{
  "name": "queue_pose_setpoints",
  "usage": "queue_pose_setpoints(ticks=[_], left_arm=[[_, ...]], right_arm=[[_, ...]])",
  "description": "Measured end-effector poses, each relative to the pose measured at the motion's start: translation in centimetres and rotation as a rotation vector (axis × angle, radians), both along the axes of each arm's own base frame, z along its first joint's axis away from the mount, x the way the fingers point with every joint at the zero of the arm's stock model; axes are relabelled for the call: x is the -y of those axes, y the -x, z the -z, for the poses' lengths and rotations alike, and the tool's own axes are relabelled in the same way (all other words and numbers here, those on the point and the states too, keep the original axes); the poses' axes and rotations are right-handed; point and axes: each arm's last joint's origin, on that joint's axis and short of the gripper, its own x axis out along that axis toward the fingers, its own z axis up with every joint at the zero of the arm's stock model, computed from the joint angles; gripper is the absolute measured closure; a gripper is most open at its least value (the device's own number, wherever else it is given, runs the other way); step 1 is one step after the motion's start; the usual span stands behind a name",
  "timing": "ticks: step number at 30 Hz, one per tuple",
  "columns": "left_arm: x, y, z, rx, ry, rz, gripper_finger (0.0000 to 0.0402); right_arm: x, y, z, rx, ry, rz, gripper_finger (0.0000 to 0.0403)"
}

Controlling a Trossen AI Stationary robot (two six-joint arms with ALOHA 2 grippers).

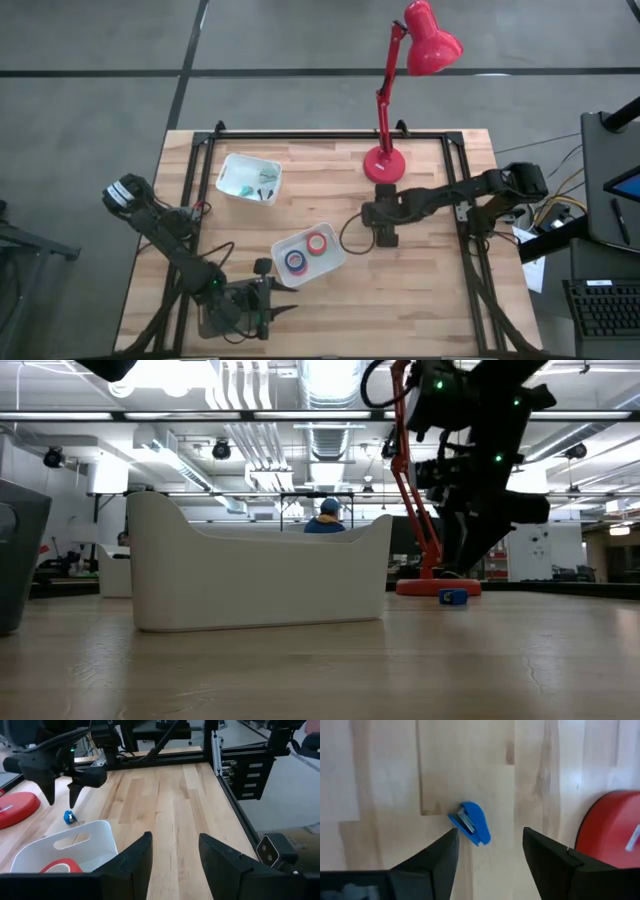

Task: Pick and place Stapler, Stapler remover, tape
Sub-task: Put the blue stapler into the black bin

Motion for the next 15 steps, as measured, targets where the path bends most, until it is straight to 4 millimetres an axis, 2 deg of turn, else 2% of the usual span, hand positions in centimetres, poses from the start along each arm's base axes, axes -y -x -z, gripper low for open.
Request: queue_pose_setpoints(ticks=[5,15], left_arm=[[0.0,0.0,0.0,0.000,0.000,0.000,0.0239],[0.0,0.0,0.0,0.000,0.000,0.000,0.0239]], right_arm=[[0.7,0.4,0.7,-0.018,-0.056,0.012,0.0188],[0.7,0.8,2.4,0.024,-0.023,-0.061,0.0188]])
